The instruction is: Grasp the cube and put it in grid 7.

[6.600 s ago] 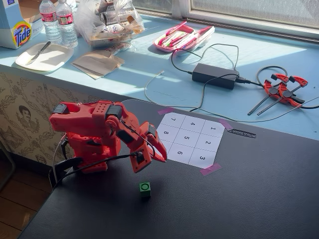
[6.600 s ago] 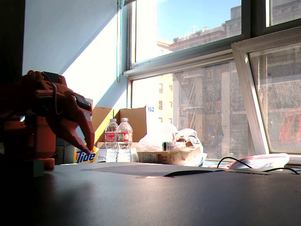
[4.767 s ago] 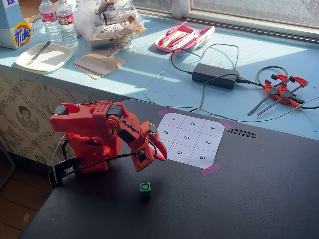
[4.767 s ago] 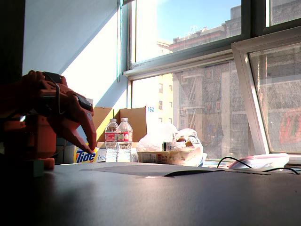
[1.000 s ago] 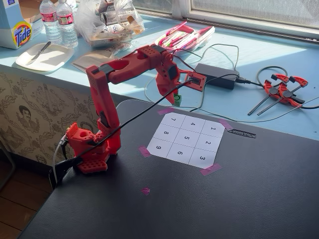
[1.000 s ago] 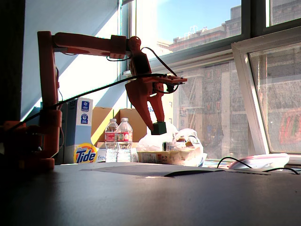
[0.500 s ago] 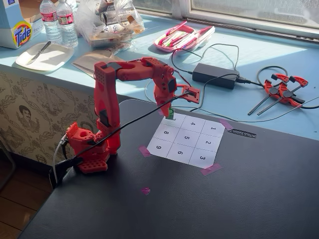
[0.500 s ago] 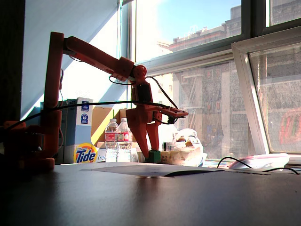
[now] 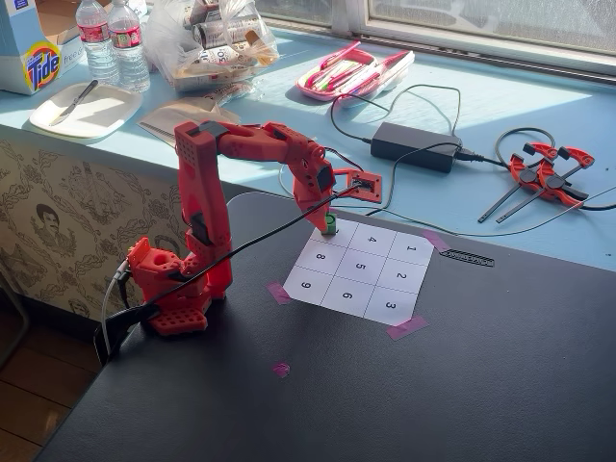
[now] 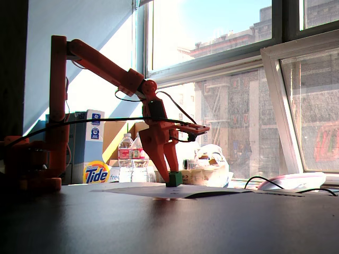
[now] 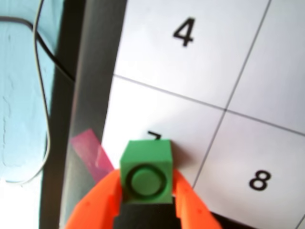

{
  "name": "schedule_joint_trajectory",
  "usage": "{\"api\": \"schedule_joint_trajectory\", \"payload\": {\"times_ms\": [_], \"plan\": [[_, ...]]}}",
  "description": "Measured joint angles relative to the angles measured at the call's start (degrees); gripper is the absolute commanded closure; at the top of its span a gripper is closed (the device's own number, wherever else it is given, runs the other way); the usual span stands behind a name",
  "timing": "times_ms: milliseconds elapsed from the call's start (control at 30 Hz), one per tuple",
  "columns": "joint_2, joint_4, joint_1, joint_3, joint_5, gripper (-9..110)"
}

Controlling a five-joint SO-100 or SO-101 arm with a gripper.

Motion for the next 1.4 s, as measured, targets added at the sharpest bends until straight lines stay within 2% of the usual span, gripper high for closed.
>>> {"api": "schedule_joint_trajectory", "payload": {"times_ms": [200, 467, 600, 700, 867, 1167, 1400], "plan": [[4.57, 5.45, 2.20, -0.26, -0.44, 74], [11.16, 20.30, 7.29, -8.53, -1.14, 73], [19.42, 23.82, 13.27, -12.04, -0.18, 85], [25.84, 27.33, 18.98, -14.06, 3.60, 101], [35.86, 33.13, 29.00, -13.18, 10.90, 101], [54.93, 39.99, 47.20, 2.72, 16.70, 101], [71.89, 40.69, 55.55, 20.48, 20.74, 101]]}}
